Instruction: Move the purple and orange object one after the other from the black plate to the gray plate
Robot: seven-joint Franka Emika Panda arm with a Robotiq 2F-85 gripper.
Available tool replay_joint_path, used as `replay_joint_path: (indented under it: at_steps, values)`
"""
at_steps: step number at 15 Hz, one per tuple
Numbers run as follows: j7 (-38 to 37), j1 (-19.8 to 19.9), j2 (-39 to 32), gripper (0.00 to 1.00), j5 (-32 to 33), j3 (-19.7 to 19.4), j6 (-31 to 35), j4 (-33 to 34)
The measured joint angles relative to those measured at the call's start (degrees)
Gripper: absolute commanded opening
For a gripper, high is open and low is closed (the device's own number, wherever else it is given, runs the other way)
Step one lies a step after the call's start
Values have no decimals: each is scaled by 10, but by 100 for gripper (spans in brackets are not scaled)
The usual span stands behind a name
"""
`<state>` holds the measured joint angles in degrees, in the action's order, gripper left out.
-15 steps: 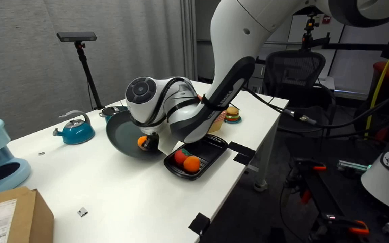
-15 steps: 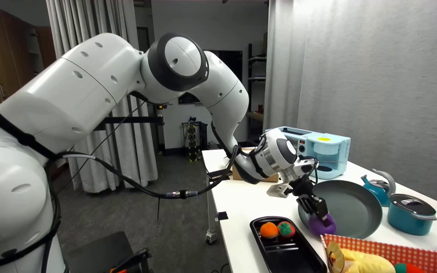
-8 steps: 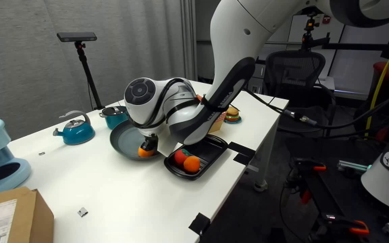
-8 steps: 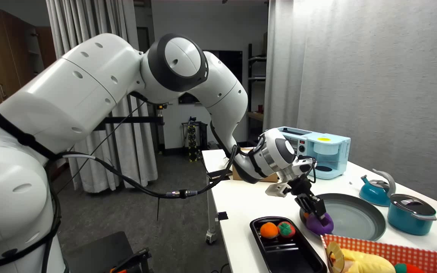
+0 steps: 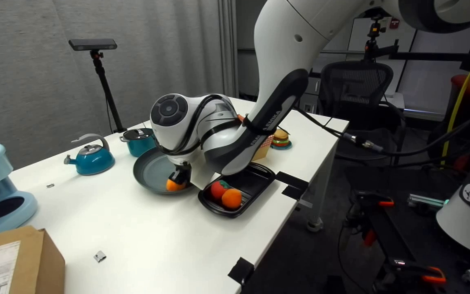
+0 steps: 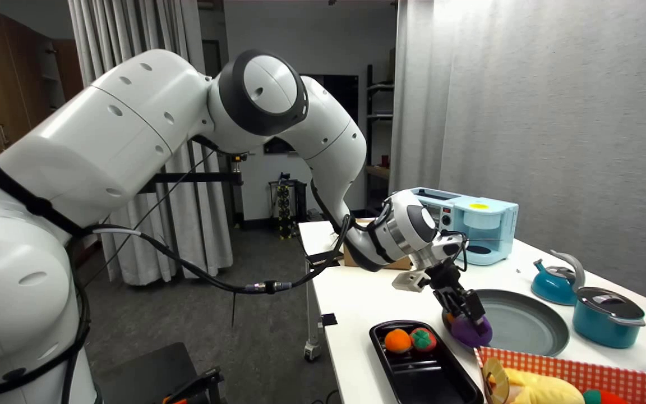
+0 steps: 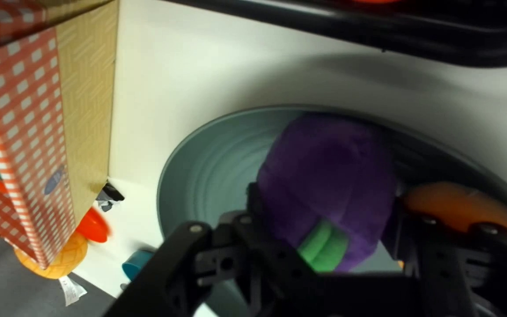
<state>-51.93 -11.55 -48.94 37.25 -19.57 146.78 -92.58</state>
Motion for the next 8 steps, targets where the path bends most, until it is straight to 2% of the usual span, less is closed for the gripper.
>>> replay_joint_path:
  at_steps: [1,8]
  values:
    - [1,0,0,99,0,1,0,-1]
    - [3,0,5,100,-1,9,0,-10]
